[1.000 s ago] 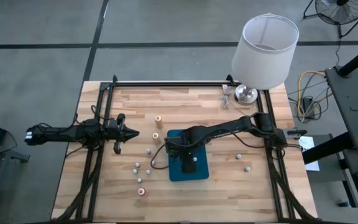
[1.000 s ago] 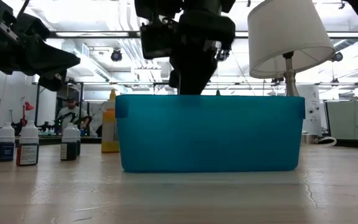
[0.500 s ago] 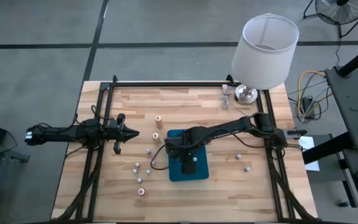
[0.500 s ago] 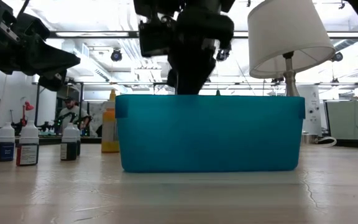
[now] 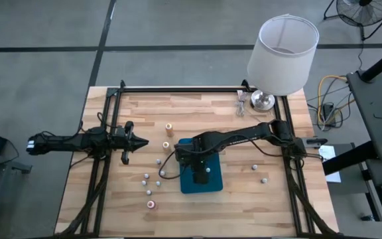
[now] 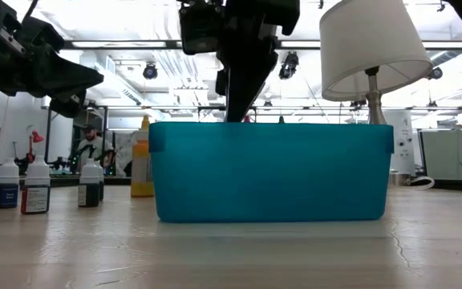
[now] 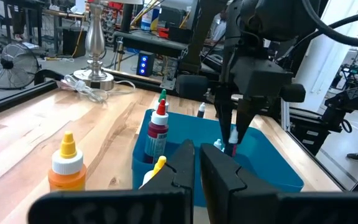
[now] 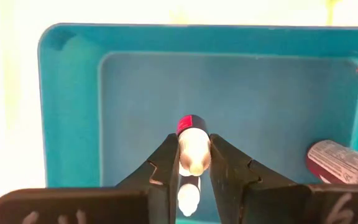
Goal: Pick & Place food coloring
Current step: Put the small pink food coloring bottle into the blue bin
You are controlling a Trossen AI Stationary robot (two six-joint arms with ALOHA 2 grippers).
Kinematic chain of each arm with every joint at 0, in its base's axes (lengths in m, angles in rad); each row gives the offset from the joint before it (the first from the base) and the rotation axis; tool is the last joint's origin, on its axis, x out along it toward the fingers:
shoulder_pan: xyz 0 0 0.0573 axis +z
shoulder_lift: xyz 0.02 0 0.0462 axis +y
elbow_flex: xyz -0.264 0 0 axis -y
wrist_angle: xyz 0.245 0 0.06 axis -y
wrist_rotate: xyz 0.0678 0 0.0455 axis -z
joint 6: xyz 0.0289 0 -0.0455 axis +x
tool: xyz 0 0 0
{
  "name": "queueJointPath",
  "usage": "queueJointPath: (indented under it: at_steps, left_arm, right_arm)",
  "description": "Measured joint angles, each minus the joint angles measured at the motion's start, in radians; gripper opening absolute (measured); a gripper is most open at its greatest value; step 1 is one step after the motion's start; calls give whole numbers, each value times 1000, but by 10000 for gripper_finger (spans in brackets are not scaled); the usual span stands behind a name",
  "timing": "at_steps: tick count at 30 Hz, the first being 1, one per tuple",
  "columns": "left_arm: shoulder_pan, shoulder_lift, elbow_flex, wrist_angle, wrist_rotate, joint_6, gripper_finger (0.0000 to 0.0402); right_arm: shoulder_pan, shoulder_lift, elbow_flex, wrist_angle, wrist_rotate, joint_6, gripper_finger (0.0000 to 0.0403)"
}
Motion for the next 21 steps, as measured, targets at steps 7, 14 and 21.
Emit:
queueJointPath:
  at_steps: [7,14,21]
  left_arm:
    - [0,0,0,0,0,0,0]
    - [0,0,0,0,0,0,0]
    - [0,0,0,-1,1,0,0]
  right_arm:
    - [-14,0,9,-6,1,-7,59]
    - [-24,0,25,9,1,-22,59]
    - [-34,60,45,12,4,-27,59]
